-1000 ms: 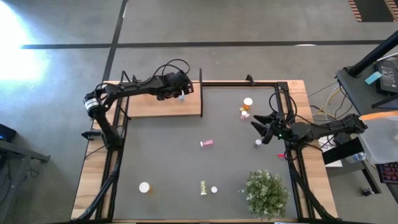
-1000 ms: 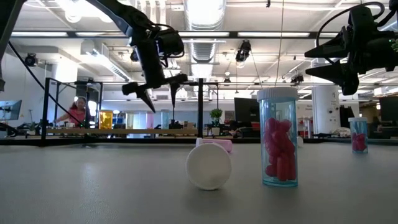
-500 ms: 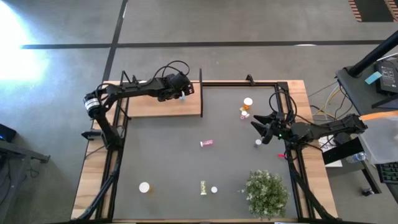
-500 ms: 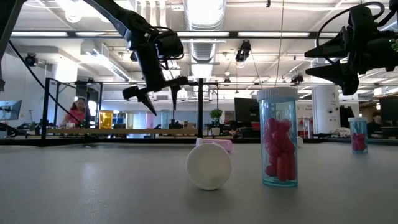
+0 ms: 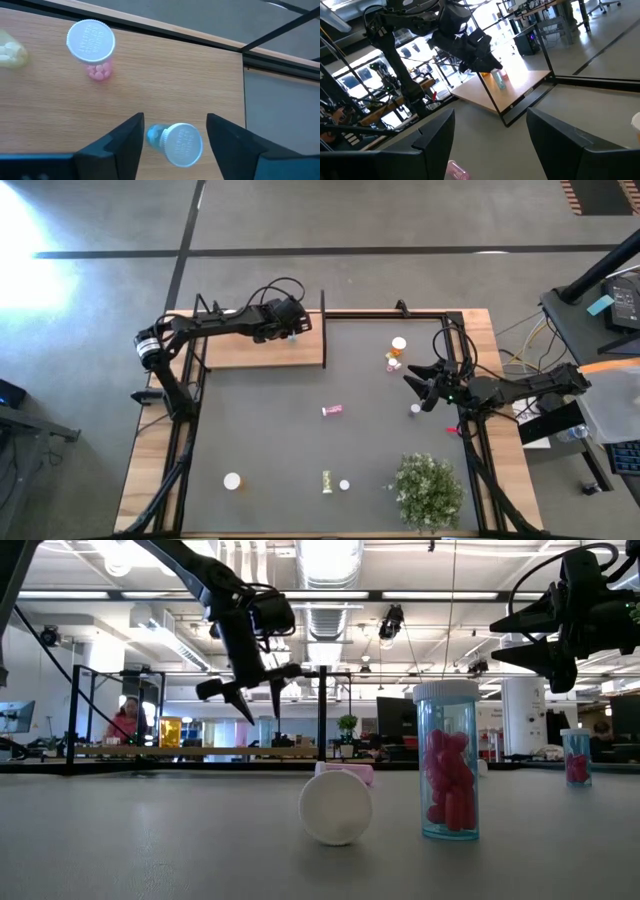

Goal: Pick and place medicine bottles onto shelf by color
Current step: Put the top left blue pill bottle on the shelf

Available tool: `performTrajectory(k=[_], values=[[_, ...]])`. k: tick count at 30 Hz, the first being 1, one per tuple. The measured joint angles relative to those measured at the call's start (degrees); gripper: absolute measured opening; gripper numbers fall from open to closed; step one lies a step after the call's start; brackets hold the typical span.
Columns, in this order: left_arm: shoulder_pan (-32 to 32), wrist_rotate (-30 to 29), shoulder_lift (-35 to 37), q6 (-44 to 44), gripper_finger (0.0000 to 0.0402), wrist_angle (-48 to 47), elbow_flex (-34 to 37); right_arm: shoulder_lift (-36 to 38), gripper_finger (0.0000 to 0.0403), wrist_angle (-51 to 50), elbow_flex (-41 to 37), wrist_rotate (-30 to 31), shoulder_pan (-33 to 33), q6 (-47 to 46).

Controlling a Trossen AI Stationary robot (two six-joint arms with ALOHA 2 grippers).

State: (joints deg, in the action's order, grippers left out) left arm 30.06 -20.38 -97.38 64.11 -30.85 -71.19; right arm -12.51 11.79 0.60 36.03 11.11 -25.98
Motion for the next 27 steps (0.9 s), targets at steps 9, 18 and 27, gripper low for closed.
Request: performTrajectory(k=[9, 18, 27], values=[[0.0, 0.0, 0.0, 0.0, 0.0176, 0.0, 0.3, 0.0, 0.0237, 0.0, 0.0, 0.0, 0.0, 0.0], [0.0, -1.1, 0.0, -0.6, 0.0175, 0.5, 0.3, 0.0, 0.0237, 0.0, 0.0, 0.0, 0.0, 0.0], [-0.2, -1.2, 0.0, -2.2, 0.0175, 0.6, 0.3, 0.0, 0.0237, 0.0, 0.0, 0.0, 0.0, 0.0]])
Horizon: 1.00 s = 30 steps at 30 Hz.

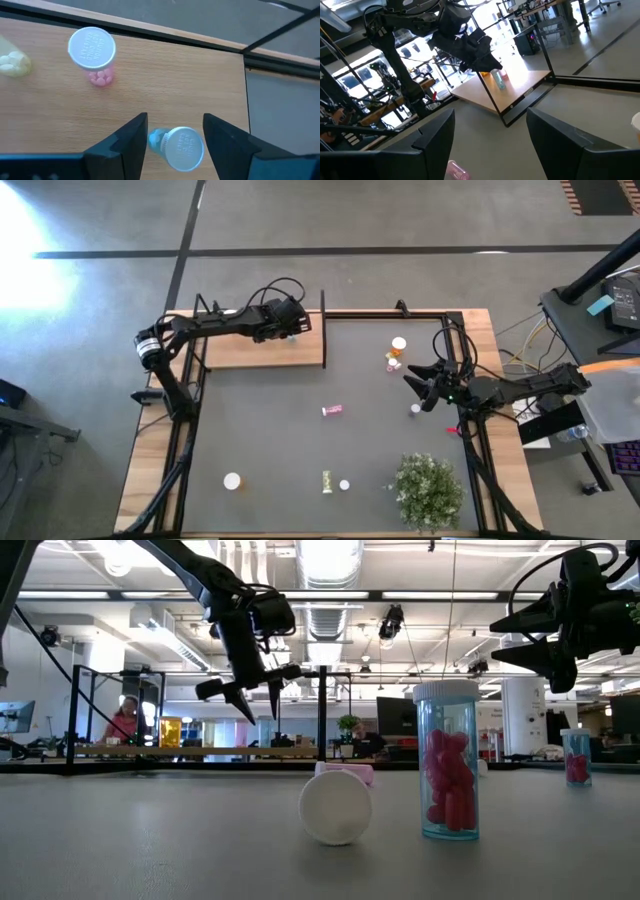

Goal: Pick and place medicine bottles onto shelf by color
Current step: Put the top left blue pill bottle on the shelf

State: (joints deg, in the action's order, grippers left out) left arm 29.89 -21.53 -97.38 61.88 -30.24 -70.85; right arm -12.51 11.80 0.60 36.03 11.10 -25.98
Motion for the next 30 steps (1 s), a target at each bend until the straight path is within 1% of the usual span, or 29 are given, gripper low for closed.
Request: performTrajectory(k=[14, 25, 30], values=[[-1.0, 0.0, 0.0, -5.4, 0.0175, 1.4, 0.1, 0.0, 0.0237, 0.0, 0.0, 0.0, 0.0, 0.0], [-1.1, 0.0, 0.0, -5.9, 0.0175, 1.2, 0.4, 0.0, 0.0237, 0.0, 0.0, 0.0, 0.0, 0.0], [-1.1, 0.0, 0.0, -8.3, 0.0175, 1.2, 0.4, 0.0, 0.0237, 0.0, 0.0, 0.0, 0.0, 0.0]])
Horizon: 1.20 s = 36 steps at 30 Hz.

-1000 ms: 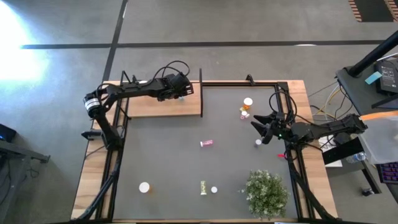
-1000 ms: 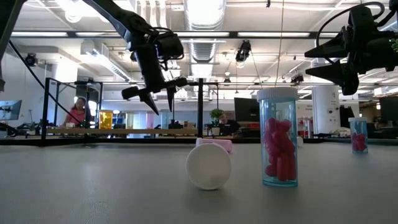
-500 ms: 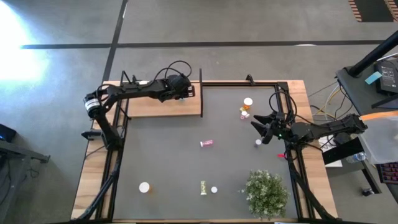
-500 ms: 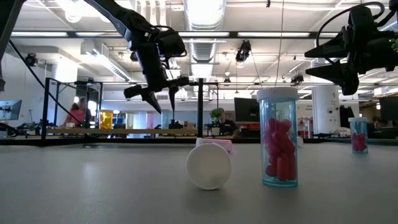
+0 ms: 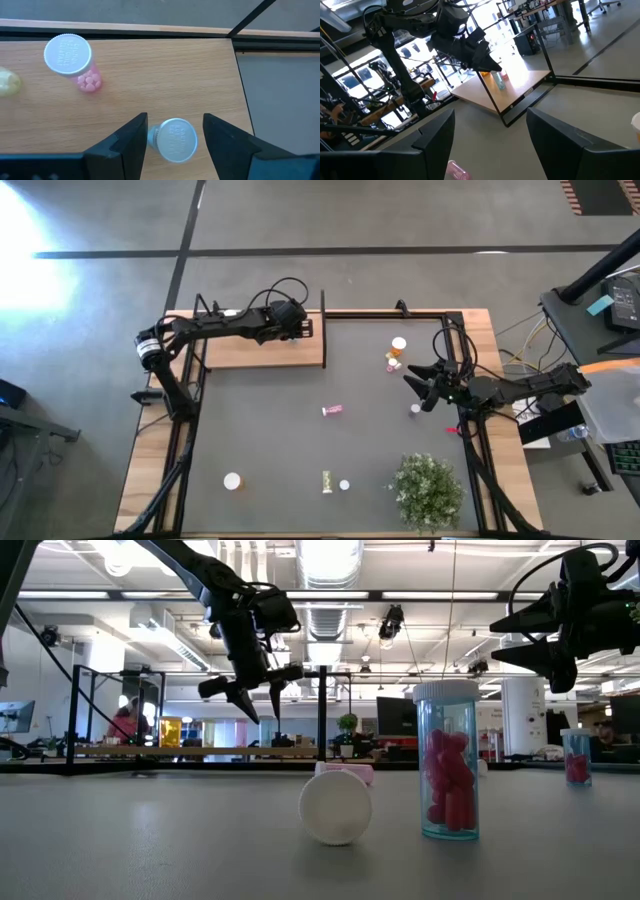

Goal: Pick and place medicine bottles onto shelf by color
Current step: Put the top left blue pill bottle on the shelf

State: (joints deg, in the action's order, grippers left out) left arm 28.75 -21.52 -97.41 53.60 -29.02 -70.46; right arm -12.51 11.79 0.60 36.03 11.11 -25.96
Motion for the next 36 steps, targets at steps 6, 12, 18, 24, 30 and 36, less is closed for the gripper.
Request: performTrajectory(k=[6, 12, 18, 24, 30, 36], values=[[0.0, 0.0, 0.0, -0.2, 0.0175, 0.0, 0.0, 0.0, 0.0237, 0.0, 0.0, 0.0, 0.0, 0.0], [-0.1, 0.0, 0.0, -1.8, 0.0171, -0.1, 0.1, 0.0, 0.0237, 0.0, 0.0, 0.0, 0.0, 0.0], [-0.4, 0.0, 0.0, -2.0, 0.0132, -0.1, 0.1, 0.0, 0.0237, 0.0, 0.0, 0.0, 0.0, 0.0], [-0.4, 0.0, 0.0, -2.0, 0.0117, -0.1, 0.1, 0.0, 0.0237, 0.0, 0.0, 0.0, 0.0, 0.0], [-0.4, -0.7, 0.0, -2.1, 0.0116, 0.1, 0.1, 0.0, 0.0237, 0.0, 0.0, 0.0, 0.0, 0.0], [-0.4, -3.1, 0.0, -5.0, 0.0116, 2.7, 0.1, 0.0, 0.0237, 0.0, 0.0, 0.0, 0.0, 0.0]])
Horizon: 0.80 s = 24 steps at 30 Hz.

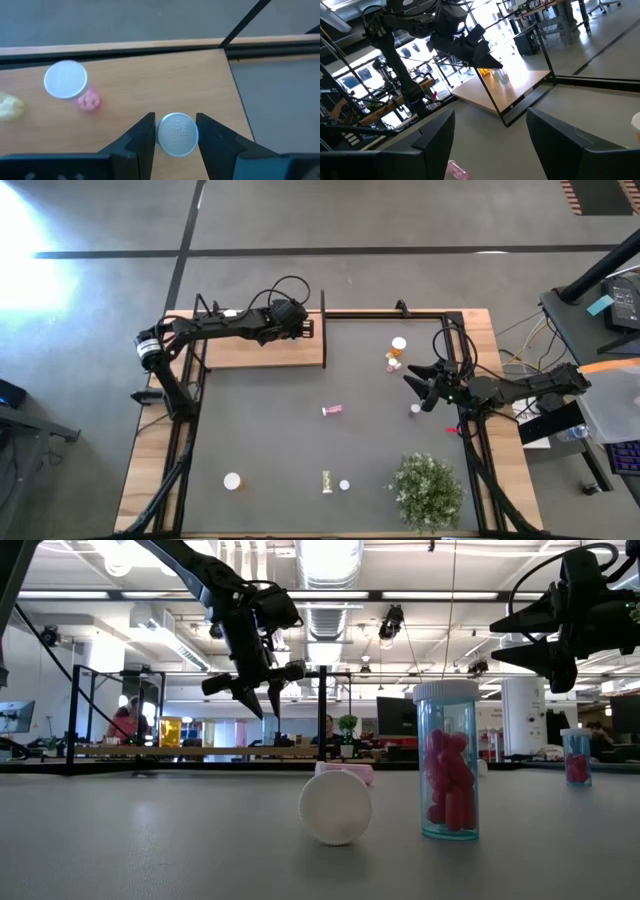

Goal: Pick and place medicine bottles onto shelf by color
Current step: Put the top left blue pill bottle on the shelf

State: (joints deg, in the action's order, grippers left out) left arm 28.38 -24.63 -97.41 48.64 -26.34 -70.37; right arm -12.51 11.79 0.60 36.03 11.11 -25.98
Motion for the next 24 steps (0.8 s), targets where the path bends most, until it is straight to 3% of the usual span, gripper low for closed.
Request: performTrajectory(k=[24], values=[[1.0, -4.6, 0.0, 0.0, 0.0116, 9.3, 3.1, 0.0, 0.0237, 0.0, 0.0, 0.0, 0.0, 0.0]])
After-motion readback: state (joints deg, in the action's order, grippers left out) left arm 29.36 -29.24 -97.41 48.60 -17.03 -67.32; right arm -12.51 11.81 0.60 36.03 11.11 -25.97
